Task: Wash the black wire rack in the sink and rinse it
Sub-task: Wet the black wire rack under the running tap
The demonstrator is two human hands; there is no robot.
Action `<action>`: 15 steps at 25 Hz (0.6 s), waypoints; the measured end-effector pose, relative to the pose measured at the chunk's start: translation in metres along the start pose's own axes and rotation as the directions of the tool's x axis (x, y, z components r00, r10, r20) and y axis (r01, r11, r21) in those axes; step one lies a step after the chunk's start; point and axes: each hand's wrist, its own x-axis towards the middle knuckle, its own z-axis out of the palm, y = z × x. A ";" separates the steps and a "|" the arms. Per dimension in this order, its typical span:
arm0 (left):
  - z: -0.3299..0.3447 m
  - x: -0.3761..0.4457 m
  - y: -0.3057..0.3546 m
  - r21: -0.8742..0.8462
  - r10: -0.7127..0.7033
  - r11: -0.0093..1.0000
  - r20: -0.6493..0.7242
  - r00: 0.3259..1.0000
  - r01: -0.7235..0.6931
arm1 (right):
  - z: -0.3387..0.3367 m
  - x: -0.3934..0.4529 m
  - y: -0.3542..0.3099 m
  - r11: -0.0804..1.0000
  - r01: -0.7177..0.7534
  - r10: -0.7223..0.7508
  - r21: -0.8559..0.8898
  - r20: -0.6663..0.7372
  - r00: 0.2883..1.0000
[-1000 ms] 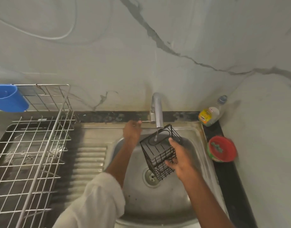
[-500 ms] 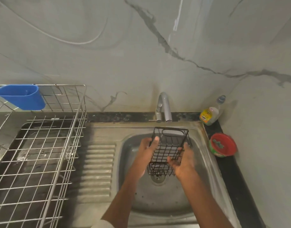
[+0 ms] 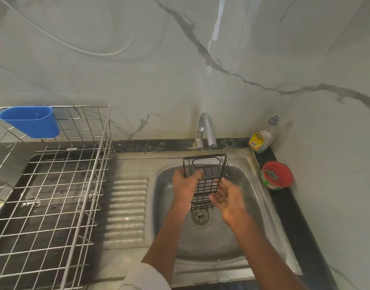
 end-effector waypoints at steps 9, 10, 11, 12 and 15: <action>-0.005 0.001 0.015 0.109 0.103 0.990 -0.154 0.983 -0.087 | -0.004 0.011 -0.023 0.905 0.203 -0.175 -0.375 0.107 0.979; -0.009 0.003 0.016 0.106 0.107 0.991 -0.187 0.976 -0.088 | 0.004 0.012 -0.020 0.899 0.191 -0.135 -0.394 0.164 0.977; -0.013 0.007 0.014 0.098 0.104 0.992 -0.210 0.972 -0.085 | 0.009 0.012 -0.018 0.899 0.186 -0.110 -0.396 0.208 0.972; -0.017 0.010 0.013 0.091 0.098 0.993 -0.221 0.970 -0.080 | 0.013 0.012 -0.017 0.896 0.182 -0.093 -0.405 0.230 0.969; -0.018 0.006 0.016 0.198 0.118 0.976 -0.145 0.982 -0.088 | 0.007 0.019 -0.023 0.869 0.157 -0.059 -0.469 0.217 0.974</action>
